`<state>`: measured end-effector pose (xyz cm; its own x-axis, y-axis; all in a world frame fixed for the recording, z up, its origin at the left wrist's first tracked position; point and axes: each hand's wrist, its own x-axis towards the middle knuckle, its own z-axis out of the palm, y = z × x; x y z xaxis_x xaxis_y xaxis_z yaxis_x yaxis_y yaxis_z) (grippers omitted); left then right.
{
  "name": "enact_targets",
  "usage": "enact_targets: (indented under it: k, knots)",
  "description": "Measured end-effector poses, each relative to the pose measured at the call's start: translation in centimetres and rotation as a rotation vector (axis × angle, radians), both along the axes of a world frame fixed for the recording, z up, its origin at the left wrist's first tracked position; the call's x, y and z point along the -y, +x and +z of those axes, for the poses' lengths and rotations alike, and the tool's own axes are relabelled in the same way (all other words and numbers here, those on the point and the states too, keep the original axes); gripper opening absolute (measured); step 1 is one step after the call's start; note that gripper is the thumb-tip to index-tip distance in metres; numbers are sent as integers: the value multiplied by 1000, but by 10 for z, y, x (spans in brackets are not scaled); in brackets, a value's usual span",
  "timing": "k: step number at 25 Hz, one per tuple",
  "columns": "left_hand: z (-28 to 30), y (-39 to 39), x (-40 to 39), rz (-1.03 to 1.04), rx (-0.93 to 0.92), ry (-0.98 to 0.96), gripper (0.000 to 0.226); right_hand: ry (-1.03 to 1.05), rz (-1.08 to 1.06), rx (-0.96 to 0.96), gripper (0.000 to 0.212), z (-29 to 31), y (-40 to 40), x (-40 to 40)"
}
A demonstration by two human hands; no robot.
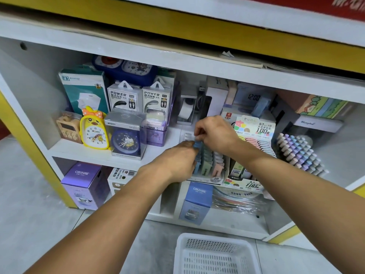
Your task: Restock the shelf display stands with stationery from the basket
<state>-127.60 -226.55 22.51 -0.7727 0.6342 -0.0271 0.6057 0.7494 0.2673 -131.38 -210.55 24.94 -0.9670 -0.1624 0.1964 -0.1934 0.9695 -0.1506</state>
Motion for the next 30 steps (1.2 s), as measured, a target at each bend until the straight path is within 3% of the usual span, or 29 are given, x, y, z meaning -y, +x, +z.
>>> enact_targets:
  k: [3,8,10,12,14,16,18,21,25,27,30]
  knots:
    - [2,-1,0,5,7,-25,41,47,2,6,5,-2,0,-1]
    - [3,-2,-1,13,-11,-1,34,170,-7,138,20,0,1,9]
    - [2,-2,-6,56,-82,81,30,191,79,50,23,6,13,5]
    - [-2,-3,-16,64,-151,157,38,95,86,-100,30,5,34,-6]
    - [-10,-2,-28,69,-121,106,56,-3,-78,-32,49,-2,60,-15]
    - [-20,-3,-32,108,-60,-4,63,112,-195,135,59,-18,77,-15]
    - [-28,-4,-35,137,-30,-68,64,301,-195,149,61,-31,86,-16]
    - [-31,-7,-37,144,-22,-72,63,369,-163,149,61,-27,86,-18]
    - [-20,-6,-42,184,-28,-55,60,139,-61,129,53,-3,95,-27]
    - [-7,-2,-53,185,-88,15,59,-10,-47,-17,45,16,107,-47]
    - [14,8,-79,111,-129,151,56,-181,-195,-208,39,42,129,-97]
